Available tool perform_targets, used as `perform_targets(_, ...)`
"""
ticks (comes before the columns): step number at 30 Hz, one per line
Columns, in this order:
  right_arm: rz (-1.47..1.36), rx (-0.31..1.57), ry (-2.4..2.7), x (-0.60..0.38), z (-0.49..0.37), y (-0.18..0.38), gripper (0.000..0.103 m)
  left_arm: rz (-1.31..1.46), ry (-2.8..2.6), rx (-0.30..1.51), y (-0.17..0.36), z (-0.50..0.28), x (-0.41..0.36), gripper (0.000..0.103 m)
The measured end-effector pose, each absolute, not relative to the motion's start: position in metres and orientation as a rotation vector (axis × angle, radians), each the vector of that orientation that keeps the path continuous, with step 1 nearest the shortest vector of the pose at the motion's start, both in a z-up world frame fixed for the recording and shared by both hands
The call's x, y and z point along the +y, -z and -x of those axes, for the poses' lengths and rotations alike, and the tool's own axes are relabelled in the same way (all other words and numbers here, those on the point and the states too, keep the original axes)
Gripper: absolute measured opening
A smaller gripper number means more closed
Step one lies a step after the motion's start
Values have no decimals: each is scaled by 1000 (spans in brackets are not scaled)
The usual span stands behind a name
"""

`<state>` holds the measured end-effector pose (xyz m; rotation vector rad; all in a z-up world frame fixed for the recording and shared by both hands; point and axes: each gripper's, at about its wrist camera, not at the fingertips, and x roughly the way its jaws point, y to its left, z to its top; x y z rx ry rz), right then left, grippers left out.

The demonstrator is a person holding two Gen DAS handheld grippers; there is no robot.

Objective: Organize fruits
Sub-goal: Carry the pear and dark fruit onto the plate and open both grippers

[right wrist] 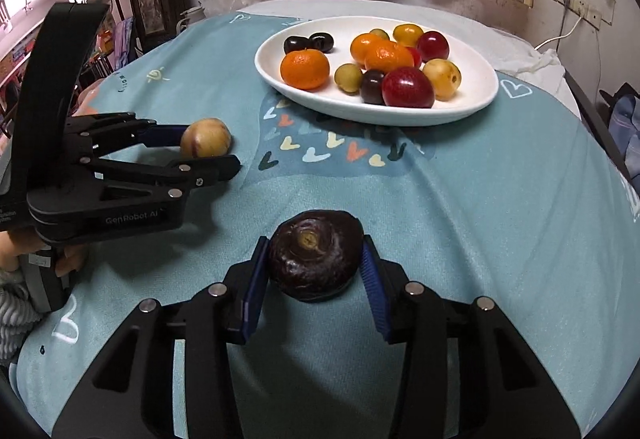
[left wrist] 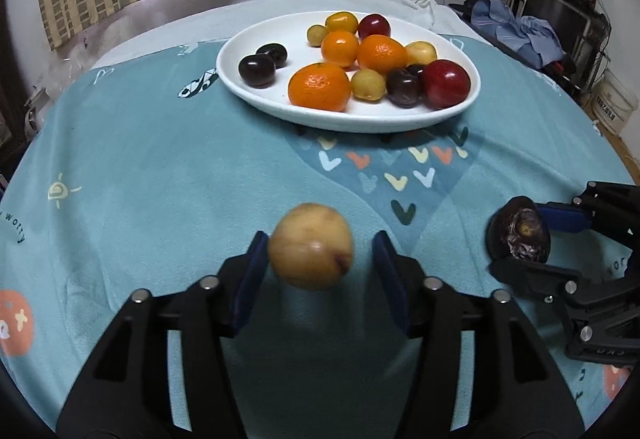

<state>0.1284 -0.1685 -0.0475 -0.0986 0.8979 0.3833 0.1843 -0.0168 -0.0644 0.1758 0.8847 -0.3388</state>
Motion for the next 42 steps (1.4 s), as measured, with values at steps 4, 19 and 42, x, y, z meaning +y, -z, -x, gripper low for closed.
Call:
perform_targets(4, 112, 893, -376, -165, -130, 48, 48, -128, 328, 892, 65, -192, -12, 65)
perform_targets(19, 20, 859, -499, -184, -84, 23, 45, -138, 482, 859, 43, -140, -27, 39)
perform_targets(42, -135, 806, -236, -215, -317, -26, 45, -121, 255, 821, 8, -367, -61, 38)
